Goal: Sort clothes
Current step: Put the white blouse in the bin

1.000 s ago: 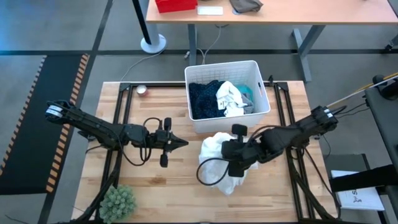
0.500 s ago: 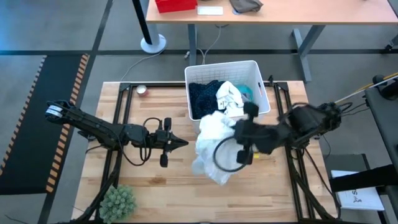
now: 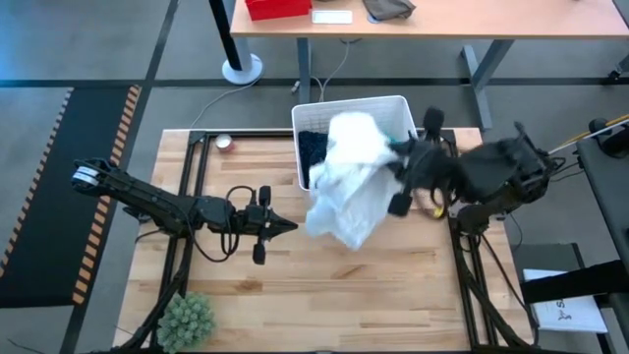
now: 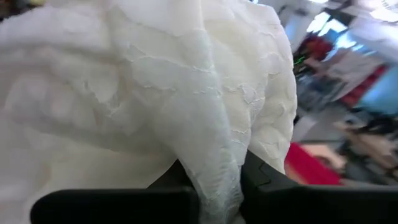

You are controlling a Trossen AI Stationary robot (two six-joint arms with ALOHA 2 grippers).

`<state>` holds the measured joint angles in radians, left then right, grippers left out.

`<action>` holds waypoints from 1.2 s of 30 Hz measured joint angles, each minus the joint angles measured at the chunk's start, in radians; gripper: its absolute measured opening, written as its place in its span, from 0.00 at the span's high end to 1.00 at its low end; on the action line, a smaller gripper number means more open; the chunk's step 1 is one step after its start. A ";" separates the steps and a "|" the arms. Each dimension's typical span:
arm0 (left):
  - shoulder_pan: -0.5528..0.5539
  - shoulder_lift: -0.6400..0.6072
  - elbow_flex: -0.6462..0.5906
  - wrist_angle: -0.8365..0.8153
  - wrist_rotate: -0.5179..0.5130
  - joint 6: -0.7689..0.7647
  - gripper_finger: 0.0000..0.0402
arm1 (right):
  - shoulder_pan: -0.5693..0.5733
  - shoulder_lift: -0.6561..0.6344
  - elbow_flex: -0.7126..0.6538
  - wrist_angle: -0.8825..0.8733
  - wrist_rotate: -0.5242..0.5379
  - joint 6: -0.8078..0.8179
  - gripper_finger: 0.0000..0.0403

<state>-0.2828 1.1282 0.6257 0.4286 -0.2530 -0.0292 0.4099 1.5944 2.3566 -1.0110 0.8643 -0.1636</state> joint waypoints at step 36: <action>0.003 0.000 0.000 0.006 0.000 0.020 1.00 | -0.729 0.170 -0.089 -0.330 -0.325 0.036 0.95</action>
<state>-0.2794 1.1278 0.6258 0.4345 -0.2531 -0.0093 -0.3195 1.7641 2.2678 -1.3408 0.5393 -0.1276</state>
